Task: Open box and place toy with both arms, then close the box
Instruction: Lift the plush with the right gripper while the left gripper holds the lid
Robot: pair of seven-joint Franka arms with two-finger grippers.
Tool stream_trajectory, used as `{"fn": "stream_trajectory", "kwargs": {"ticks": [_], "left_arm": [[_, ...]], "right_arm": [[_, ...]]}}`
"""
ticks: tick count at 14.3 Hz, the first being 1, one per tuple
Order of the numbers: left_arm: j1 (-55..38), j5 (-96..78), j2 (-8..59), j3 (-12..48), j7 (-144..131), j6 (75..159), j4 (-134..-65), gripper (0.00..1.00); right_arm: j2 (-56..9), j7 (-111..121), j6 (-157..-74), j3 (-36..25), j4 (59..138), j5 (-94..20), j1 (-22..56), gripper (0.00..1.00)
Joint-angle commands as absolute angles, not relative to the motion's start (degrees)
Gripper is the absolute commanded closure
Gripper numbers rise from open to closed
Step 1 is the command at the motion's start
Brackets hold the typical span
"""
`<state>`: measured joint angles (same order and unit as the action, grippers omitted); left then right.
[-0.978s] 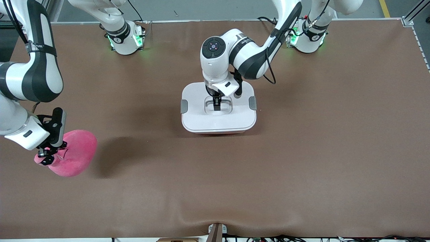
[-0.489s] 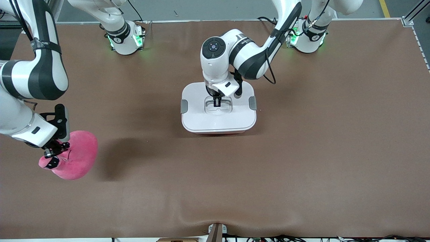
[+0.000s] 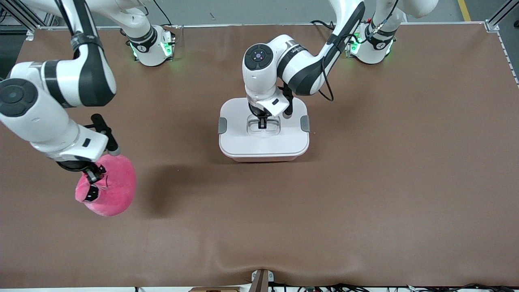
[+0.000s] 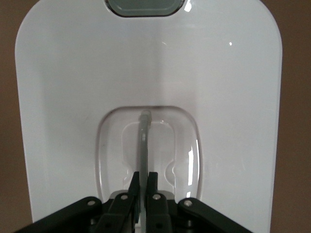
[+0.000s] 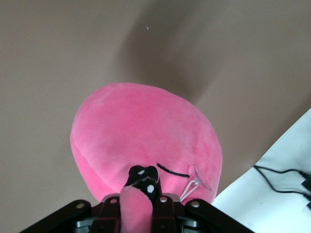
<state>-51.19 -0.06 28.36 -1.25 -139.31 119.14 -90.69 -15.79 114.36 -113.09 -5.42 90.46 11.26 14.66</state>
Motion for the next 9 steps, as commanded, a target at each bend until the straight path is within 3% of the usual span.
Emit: {"fn": "stream_trajectory", "kwargs": {"ticks": [1, 9], "left_arm": [[-51.8, 1.2, 25.7, -1.5, -140.2, 119.6, -93.3, 1.00], [-50.4, 1.2, 19.7, -1.8, -140.0, 115.5, -94.3, 1.00]], "right_arm": [[-14.0, 115.1, -111.1, -5.8, 90.9, 14.5, 16.7, 1.00], [-13.9, 100.3, -105.1, -5.7, 91.0, 15.8, 17.1, 1.00]]}}
